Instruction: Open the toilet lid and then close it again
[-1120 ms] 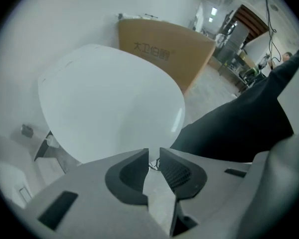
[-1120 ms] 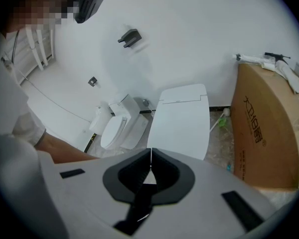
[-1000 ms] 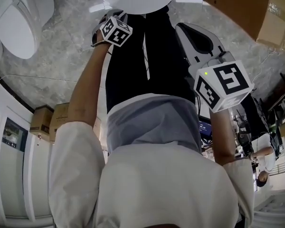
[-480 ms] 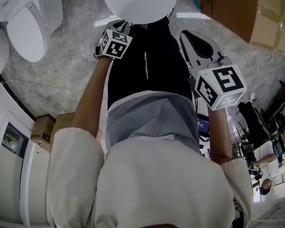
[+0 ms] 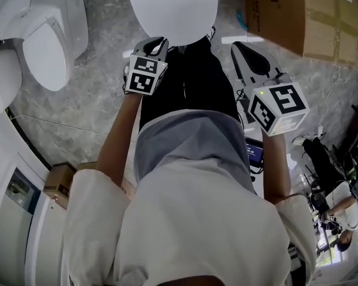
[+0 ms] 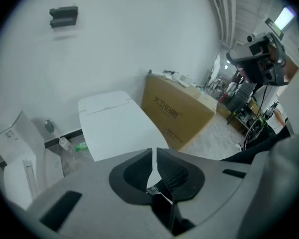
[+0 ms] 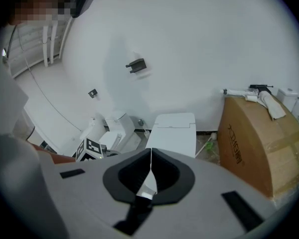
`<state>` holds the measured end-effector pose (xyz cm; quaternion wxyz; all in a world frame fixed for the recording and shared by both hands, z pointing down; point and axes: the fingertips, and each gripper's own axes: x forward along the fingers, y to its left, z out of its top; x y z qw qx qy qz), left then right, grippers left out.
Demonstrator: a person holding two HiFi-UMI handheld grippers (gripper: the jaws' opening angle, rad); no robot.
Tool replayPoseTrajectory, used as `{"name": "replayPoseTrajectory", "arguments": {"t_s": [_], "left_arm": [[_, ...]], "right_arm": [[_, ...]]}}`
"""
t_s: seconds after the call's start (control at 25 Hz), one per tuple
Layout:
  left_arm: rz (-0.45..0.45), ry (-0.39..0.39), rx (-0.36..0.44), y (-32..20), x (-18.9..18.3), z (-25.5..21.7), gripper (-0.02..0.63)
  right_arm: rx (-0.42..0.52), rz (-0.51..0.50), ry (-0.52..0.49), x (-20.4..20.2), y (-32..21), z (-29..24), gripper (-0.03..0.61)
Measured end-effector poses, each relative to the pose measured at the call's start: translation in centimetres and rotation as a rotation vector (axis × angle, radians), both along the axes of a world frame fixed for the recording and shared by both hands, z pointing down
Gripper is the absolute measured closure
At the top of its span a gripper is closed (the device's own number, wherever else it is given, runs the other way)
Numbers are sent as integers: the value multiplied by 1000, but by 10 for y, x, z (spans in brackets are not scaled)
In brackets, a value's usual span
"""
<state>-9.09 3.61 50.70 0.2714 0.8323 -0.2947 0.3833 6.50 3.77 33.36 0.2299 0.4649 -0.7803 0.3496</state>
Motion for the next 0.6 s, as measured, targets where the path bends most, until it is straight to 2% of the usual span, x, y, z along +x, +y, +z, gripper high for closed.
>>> {"name": "replayPoseTrajectory", "arguments": {"t_s": [0.28,0.48,0.6], "left_arm": [[-103,114,75,-16,-6,-88,583],[-139,238,229,-41,-5,-163,583],[-156,280,289,-49,-5,-200,583]], "right_arm": [[87,-21,-5,-4,-8,-44,568],[176,-50,0,-6,-17,-77,568],[223,-46,-11,-6,-20,-97,568]]}}
